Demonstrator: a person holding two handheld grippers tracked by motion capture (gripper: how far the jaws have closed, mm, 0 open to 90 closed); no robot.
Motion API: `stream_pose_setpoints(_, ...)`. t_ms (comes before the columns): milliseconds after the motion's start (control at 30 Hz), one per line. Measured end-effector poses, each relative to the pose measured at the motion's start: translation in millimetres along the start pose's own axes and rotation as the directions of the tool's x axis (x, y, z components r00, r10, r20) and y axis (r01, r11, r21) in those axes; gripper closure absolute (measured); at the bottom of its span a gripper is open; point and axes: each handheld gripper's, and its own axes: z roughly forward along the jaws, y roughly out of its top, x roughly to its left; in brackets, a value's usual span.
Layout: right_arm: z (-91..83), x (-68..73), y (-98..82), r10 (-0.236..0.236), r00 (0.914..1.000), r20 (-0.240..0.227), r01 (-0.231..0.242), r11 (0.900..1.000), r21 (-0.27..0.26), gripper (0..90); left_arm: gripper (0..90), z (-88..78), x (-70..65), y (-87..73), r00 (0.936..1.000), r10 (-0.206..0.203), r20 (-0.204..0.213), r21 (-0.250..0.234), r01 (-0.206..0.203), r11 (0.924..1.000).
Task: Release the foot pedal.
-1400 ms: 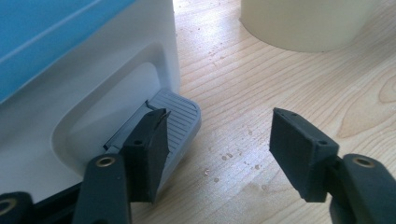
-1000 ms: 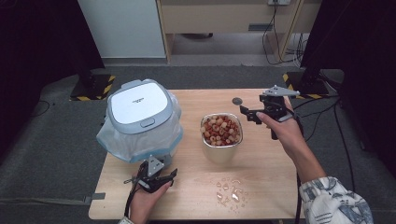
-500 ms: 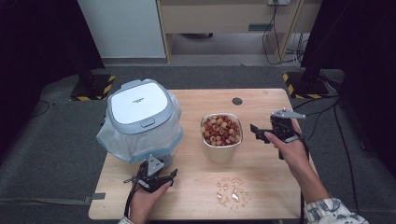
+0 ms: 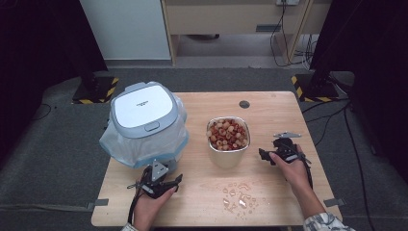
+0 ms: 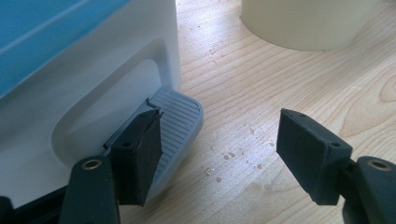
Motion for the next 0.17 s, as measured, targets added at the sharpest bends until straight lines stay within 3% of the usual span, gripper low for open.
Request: stream_pose_setpoints(167, 9.0, 2.8, -8.2, 0.005, 1.0, -0.002, -0.005, 0.999, 0.032, 6.5, 30.1, 0.2, 0.0, 0.3, 1.0, 0.001, 0.0, 0.0, -0.001, 1.0)
